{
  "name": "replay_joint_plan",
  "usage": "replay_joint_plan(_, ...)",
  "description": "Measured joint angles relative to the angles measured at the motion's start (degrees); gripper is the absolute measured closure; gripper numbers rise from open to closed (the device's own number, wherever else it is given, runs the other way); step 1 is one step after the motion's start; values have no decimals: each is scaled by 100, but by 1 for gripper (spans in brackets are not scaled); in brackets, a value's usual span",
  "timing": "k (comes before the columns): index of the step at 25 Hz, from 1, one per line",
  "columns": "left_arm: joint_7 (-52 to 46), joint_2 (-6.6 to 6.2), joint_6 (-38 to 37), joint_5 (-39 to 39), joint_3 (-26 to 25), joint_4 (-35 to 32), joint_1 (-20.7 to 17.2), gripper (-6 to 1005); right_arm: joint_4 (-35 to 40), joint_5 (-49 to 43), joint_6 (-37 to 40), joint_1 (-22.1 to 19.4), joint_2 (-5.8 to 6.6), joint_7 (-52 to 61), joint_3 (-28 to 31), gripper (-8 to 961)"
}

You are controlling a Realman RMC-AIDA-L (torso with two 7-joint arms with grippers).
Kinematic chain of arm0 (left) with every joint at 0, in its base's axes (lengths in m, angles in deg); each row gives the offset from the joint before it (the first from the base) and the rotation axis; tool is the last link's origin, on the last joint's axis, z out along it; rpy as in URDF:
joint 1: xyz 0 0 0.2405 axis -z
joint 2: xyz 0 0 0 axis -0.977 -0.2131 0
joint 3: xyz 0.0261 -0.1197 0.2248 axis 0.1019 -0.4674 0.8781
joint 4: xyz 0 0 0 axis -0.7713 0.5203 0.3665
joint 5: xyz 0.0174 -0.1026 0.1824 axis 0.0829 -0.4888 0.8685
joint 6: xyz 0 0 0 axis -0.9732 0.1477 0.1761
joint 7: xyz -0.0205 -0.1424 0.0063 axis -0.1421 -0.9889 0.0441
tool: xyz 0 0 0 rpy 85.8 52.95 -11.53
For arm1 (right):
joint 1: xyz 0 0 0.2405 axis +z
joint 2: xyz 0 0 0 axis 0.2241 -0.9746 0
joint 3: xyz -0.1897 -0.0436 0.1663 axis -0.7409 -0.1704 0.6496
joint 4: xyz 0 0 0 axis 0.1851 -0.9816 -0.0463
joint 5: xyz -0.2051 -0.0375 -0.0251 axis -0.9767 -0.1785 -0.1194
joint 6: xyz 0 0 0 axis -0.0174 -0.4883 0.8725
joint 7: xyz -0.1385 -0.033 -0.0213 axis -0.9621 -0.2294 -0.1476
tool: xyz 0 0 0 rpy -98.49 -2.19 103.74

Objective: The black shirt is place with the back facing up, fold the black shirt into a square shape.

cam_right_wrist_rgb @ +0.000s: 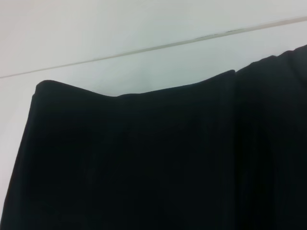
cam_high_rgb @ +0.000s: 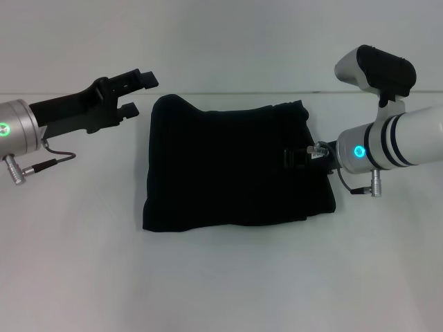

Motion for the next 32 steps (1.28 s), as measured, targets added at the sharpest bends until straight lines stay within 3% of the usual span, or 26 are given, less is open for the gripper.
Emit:
replay_joint_plan(6,0,3,1,-1,-2,0,-5,83,33,9,15,-27,9,1,20,808)
replay_joint_plan(9,0,13,1,-1,-2,0,-17,83,46,10,19,-41,10,1,24,887)
replay_joint_plan(21,0,24,-39,-1,-1,0,-46,83,760,32,717,-268,208,214,62,887)
replay_joint_plan(32,0,20,-53,-1,-2,-14,-31,83,1251,-22,1052,-268,284,438,11,888)
